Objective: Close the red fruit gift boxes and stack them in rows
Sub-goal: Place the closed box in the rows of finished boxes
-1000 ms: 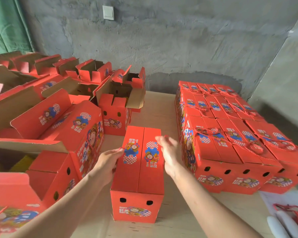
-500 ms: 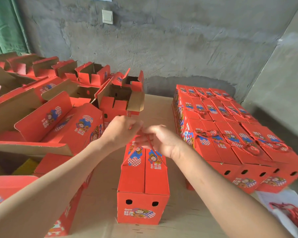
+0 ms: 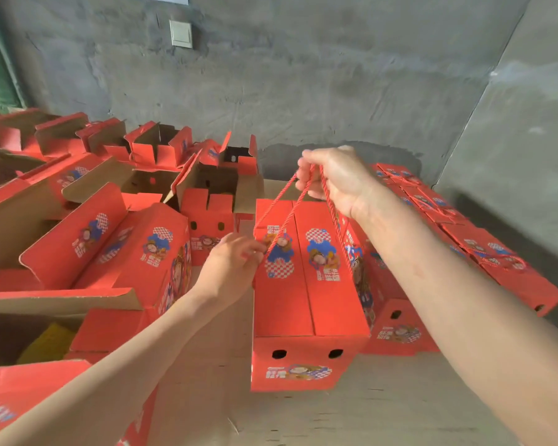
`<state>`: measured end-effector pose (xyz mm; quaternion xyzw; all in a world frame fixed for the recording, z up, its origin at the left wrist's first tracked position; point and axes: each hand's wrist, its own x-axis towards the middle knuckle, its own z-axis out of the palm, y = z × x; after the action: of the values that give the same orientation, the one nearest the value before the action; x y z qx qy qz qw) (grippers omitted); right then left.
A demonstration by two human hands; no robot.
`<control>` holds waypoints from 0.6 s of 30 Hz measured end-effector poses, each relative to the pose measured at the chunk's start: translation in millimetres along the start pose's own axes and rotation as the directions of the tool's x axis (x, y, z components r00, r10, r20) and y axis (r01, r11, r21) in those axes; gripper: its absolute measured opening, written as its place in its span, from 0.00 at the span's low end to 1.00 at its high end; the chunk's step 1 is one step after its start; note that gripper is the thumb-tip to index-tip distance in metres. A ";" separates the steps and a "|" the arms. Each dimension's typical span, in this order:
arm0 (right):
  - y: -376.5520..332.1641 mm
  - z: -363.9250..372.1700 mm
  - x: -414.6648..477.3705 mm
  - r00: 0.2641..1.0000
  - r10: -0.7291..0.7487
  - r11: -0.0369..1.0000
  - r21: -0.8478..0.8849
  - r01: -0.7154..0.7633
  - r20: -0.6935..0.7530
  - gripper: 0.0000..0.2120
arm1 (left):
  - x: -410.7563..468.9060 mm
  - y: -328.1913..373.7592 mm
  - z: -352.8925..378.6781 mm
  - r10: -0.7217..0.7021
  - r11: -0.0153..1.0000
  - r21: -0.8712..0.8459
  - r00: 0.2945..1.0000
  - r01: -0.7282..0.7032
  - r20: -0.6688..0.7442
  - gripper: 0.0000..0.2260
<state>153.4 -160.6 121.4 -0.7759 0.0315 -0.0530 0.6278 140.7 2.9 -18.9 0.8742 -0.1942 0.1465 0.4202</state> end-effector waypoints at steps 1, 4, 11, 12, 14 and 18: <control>-1.2 -2.0 3.5 0.999 -0.010 1.000 -0.019 0.009 -0.037 0.11 | 2.1 1.3 -0.4 0.024 1.000 0.000 1.000 -0.024 0.006 0.09; 9.7 -4.5 14.9 0.991 0.082 0.993 -0.080 -0.091 -0.108 0.11 | 0.8 0.2 6.5 0.097 0.995 0.009 0.990 -0.099 0.106 0.10; 32.4 -2.4 50.8 0.946 0.172 0.962 -0.158 -0.221 -0.275 0.11 | 14.6 -12.0 52.6 -0.061 0.978 0.201 0.861 -0.049 0.504 0.36; 33.4 -4.2 54.8 0.945 0.162 0.960 -0.176 -0.218 -0.285 0.12 | 20.2 -14.0 58.6 -0.068 0.976 0.212 0.852 -0.051 0.519 0.37; 38.2 -8.5 59.8 0.942 0.130 0.945 -0.248 -0.212 -0.308 0.13 | 30.8 -20.5 70.6 -0.081 0.975 0.219 0.837 -0.047 0.542 0.36; 65.8 -18.2 53.3 0.935 0.116 0.884 -0.394 -0.251 -0.334 0.12 | 39.6 -37.7 90.4 -0.133 0.968 0.249 0.796 -0.023 0.591 0.33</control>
<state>205.3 -198.2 63.1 -0.8712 0.2116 -0.1018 0.4310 201.4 -55.7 -82.4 0.9253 -0.2726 -0.1291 0.2298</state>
